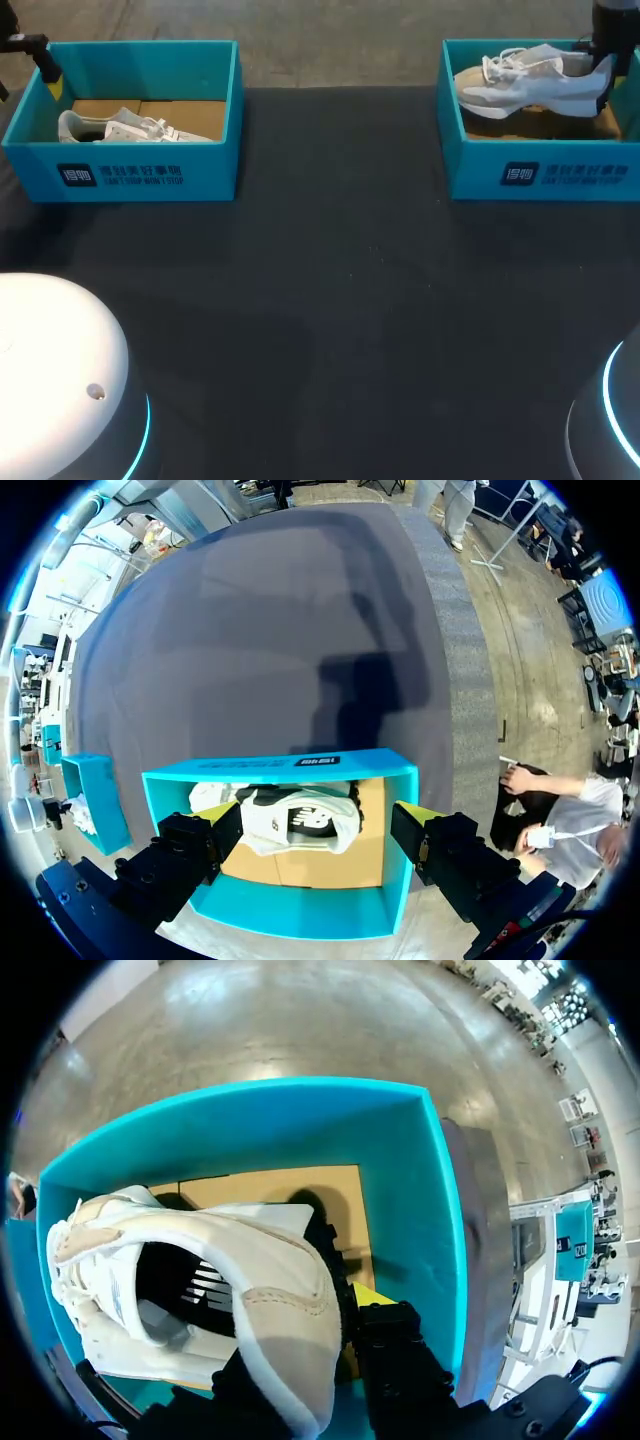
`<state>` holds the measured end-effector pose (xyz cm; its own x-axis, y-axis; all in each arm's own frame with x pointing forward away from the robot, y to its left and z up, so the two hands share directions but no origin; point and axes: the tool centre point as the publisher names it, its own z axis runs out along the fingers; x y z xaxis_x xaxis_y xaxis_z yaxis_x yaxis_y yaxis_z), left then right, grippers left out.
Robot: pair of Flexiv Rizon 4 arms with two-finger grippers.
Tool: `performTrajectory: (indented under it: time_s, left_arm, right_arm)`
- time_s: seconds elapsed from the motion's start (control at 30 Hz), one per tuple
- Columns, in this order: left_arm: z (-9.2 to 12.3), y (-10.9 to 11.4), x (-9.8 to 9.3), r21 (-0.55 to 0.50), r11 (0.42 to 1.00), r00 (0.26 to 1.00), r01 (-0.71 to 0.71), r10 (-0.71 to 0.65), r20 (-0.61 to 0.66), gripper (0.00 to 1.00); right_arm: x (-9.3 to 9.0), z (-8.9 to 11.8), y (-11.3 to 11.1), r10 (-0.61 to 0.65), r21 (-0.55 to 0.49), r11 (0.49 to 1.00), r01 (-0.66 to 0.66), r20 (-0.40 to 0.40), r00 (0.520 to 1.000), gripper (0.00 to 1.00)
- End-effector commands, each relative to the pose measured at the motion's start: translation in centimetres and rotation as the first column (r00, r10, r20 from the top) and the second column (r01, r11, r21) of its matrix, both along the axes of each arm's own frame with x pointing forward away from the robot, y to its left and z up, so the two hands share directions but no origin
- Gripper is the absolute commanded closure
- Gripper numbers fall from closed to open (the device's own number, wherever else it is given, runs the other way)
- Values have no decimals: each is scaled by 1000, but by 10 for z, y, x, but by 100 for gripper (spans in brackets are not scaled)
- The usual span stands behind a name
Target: Take the shoe out of the shoebox, open the shoe tongue, remove and reinsert the insole, then place the shoe into the shoebox
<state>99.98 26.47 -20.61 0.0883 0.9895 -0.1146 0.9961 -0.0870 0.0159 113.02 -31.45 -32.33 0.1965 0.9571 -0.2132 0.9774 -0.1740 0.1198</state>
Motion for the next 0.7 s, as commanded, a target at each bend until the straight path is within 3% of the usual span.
performTrajectory:
  time_s: [0.03,0.7]
  left_arm:
    - [0,0,-1,1,1000,1000,1,-1,3,0]
    - [0,0,-1,1,1000,1000,1,-1,3,0]
  right_arm:
    - [7,-10,0,-2,9,1000,2,-9,1000,100]
    - [10,-15,-31,-33,-15,999,32,-28,999,100]
